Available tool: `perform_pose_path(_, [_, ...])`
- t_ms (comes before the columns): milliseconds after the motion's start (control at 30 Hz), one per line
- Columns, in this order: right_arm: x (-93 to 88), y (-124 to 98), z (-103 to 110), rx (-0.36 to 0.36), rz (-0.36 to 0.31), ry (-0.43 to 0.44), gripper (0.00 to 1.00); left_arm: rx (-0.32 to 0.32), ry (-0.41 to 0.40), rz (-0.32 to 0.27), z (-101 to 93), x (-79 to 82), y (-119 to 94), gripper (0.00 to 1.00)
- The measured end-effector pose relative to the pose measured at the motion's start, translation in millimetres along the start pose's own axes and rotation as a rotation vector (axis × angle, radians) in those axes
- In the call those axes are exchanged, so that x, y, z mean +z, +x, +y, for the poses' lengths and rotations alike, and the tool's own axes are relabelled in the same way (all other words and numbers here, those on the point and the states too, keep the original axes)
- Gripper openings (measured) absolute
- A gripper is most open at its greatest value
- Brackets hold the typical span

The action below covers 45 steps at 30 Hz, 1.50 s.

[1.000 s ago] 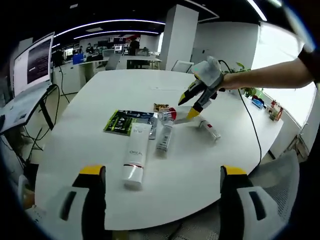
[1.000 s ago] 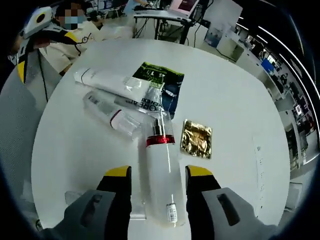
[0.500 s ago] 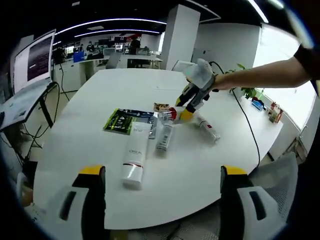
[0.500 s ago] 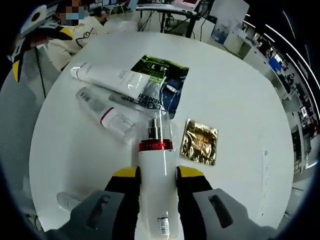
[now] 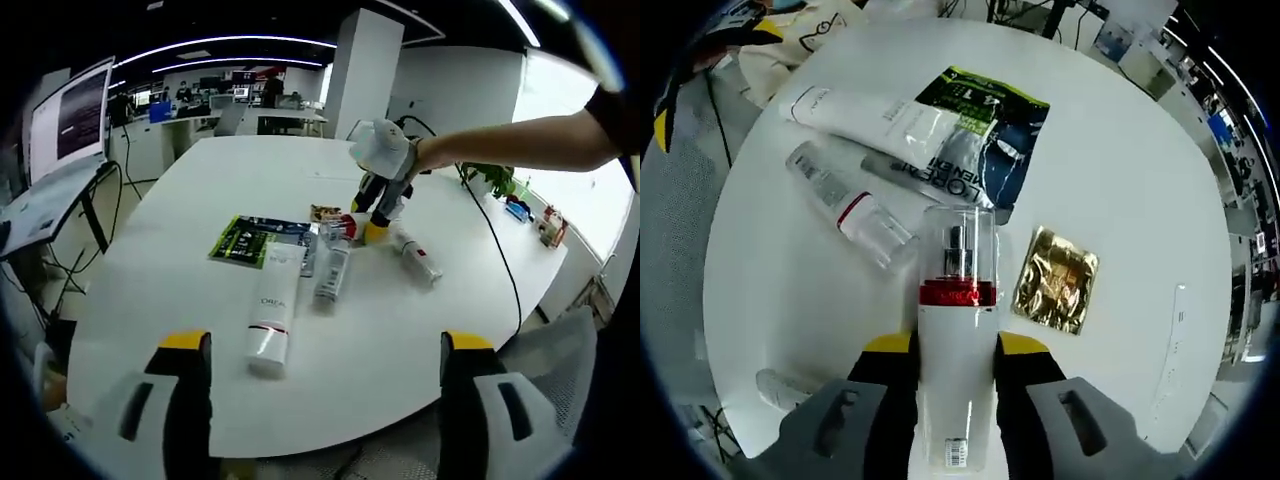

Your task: Arrange the skincare products in the storage area until every visible bottle or jar stands upright without overlapping.

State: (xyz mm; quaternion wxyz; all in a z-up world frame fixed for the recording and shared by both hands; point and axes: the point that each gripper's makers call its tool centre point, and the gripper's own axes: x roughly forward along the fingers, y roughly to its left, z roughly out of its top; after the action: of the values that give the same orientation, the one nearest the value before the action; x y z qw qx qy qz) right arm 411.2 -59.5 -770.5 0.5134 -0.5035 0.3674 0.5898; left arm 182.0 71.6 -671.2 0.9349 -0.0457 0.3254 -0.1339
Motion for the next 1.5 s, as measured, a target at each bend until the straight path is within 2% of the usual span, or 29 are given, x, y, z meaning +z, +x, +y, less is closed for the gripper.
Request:
perform_pose_path(200, [0.6,2.7,2.6,0.056,-0.008,0.010,0.31,0.009,0.005,0.004,0.7,0.3,0.2,0.90])
perform_pose_path(267, [1.0,2.1,3.8,0.071,-0.011,-0.011,0.32,0.012,0.002,0.003,1.0,0.4,0.3,0.90])
perform_pose_path(300, [0.4,2.0,3.9,0.069,-0.015,-0.013,0.32,0.014,0.002,0.003,1.5,0.3,0.4,0.90])
perform_pose_path(333, [-0.1,2.1,4.2,0.063,-0.018,0.026,0.32,0.015,0.002,0.005,1.8,0.1,0.5,0.89])
perform_pose_path(500, [-1.2,2.9,3.2,0.070,-0.015,-0.022,0.31,0.019,0.004,0.006,1.9,0.0,0.8,0.89])
perform_pose_path(533, [-1.6,3.5,1.8,0.065,-0.007,0.010,0.30,0.019,0.004,0.006,2.0,0.1,0.9,0.89])
perform_pose_path(633, [-3.2,2.6,1.8,0.061,-0.002,0.021,0.29,0.022,0.006,0.008,2.6,-0.4,1.2,0.89])
perform_pose_path(767, [-3.0,1.9,1.7,0.058,-0.026,0.055,0.29,0.023,0.013,0.011,2.4,-0.8,1.3,0.89])
perform_pose_path(867, [-1.4,1.0,2.5,0.039,-0.064,0.058,0.29,0.023,0.016,0.009,1.6,-0.5,1.5,0.89])
perform_pose_path(1033, [0.1,0.8,3.6,0.035,-0.064,0.063,0.28,0.023,0.024,0.011,1.8,-1.0,1.7,0.89])
perform_pose_path(1133, [0.0,-0.1,2.1,0.021,-0.096,0.056,0.27,0.026,0.023,0.006,2.5,0.2,1.8,0.90])
perform_pose_path(1267, [-1.6,-5.7,3.5,-0.056,-0.111,0.029,0.27,0.022,0.024,-0.001,2.4,0.9,1.6,0.89])
perform_pose_path(1333, [1.3,-7.2,11.1,-0.073,-0.116,0.018,0.27,0.022,0.027,-0.002,2.4,0.8,1.5,0.89])
perform_pose_path(1400, [0.9,-9.7,5.1,-0.091,-0.130,0.025,0.27,0.024,0.031,-0.005,2.3,0.8,1.3,0.89])
perform_pose_path(1500, [2.8,-15.0,7.1,-0.118,-0.144,0.030,0.27,0.021,0.036,-0.010,1.2,1.3,0.8,0.89])
